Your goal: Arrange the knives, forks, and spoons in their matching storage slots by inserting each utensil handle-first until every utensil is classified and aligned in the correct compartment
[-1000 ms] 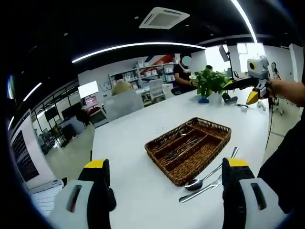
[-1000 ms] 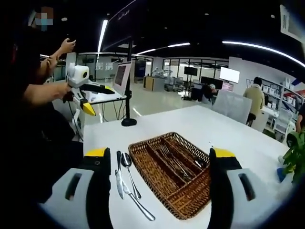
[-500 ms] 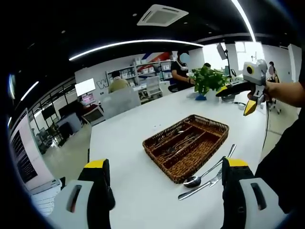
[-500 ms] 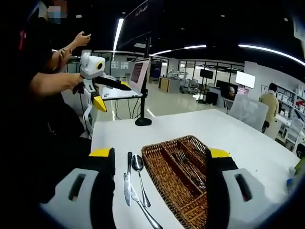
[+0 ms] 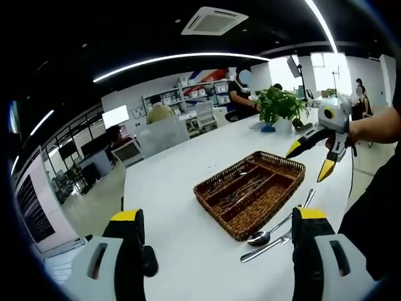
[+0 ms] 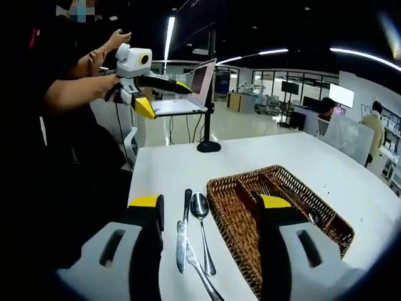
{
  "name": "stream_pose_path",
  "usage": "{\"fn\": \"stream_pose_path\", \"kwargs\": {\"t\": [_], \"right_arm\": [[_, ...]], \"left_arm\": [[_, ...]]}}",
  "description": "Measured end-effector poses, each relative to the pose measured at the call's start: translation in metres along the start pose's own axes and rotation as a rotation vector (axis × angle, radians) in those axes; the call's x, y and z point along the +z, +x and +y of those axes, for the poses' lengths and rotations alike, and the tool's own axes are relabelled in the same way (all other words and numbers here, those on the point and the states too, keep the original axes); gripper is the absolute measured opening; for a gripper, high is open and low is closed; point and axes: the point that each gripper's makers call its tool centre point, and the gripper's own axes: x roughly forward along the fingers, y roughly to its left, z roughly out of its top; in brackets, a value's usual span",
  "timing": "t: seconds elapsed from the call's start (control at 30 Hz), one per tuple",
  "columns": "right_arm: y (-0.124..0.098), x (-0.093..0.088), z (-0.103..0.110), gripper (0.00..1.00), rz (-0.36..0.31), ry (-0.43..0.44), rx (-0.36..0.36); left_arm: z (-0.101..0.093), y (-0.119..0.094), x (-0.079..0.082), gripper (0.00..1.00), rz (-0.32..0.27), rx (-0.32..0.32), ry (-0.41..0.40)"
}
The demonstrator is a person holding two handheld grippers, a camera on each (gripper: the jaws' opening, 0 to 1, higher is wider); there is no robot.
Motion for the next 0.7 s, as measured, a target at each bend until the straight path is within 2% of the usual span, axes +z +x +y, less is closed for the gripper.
{"fn": "stream_pose_path", "kwargs": {"t": [0.13,0.47,0.7], "right_arm": [[0.012,-0.012,0.0,0.58,0.015,0.01,0.006],[0.039,-0.038,0.007,0.4,0.036,0.01,0.044],[0.054,-0.052,0.012,0.38,0.078,0.014,0.083]], "left_arm": [[0.002,-0.001,0.0,1.0,-0.001,0.002,-0.001],[0.001,-0.004,-0.001,1.0,0.003,0.008,-0.008],[0.001,-0.009,0.002,1.0,0.002,0.002,-0.012]]}}
